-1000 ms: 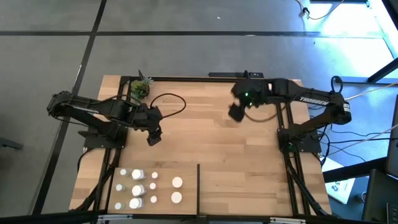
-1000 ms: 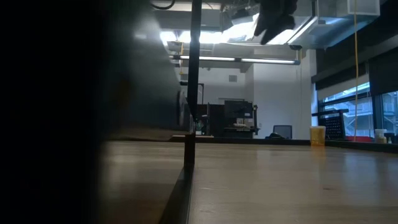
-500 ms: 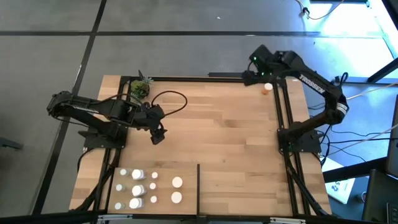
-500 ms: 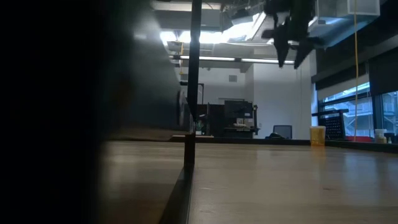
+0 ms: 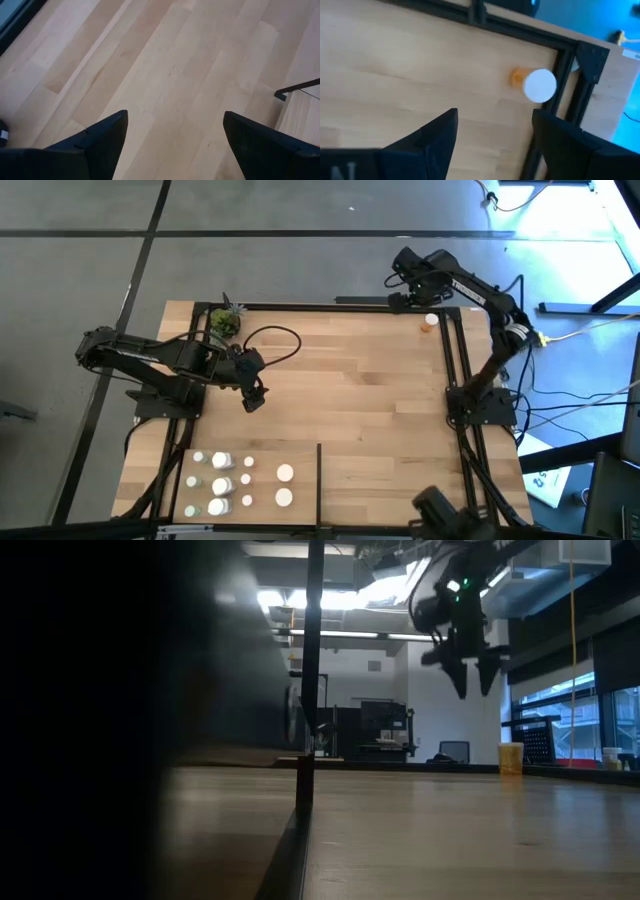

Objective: Pick and place medicine bottles onto shelf by color
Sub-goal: Put the orange pill bottle on the shelf aligned with the other orange pill bottle

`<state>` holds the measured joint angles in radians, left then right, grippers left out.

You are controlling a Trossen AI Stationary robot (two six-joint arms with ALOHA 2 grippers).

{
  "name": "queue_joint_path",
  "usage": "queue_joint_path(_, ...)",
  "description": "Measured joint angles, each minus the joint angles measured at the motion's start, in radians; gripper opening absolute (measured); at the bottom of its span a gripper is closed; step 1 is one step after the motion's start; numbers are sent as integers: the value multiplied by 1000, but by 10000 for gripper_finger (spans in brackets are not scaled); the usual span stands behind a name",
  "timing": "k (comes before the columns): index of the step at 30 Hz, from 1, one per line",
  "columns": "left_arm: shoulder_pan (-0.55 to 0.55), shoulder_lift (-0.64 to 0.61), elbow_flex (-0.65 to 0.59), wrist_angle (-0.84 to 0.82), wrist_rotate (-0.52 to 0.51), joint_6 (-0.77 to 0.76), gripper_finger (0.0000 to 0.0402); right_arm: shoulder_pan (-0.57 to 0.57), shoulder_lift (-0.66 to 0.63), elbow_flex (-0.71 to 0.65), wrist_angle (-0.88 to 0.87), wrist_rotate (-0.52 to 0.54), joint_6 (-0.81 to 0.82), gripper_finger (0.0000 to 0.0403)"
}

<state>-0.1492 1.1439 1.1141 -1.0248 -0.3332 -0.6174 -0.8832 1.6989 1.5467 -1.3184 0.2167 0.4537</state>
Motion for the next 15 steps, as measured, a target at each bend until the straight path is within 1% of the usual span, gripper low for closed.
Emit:
queue_joint_path(2, 0, 0, 0, 0, 0, 0, 322, -30, 32, 0, -22, 24, -21, 257)
queue_joint_path(6, 0, 0, 0, 0, 0, 0, 322, -79, 78, 0, -65, 105, -23, 257)
queue_joint_path(9, 1, 0, 0, 1, 0, 0, 322, -100, 96, 0, -50, 100, -66, 257)
queue_joint_path(15, 1, 0, 0, 2, -6, 0, 322, -127, 112, 0, -35, 94, -70, 257)
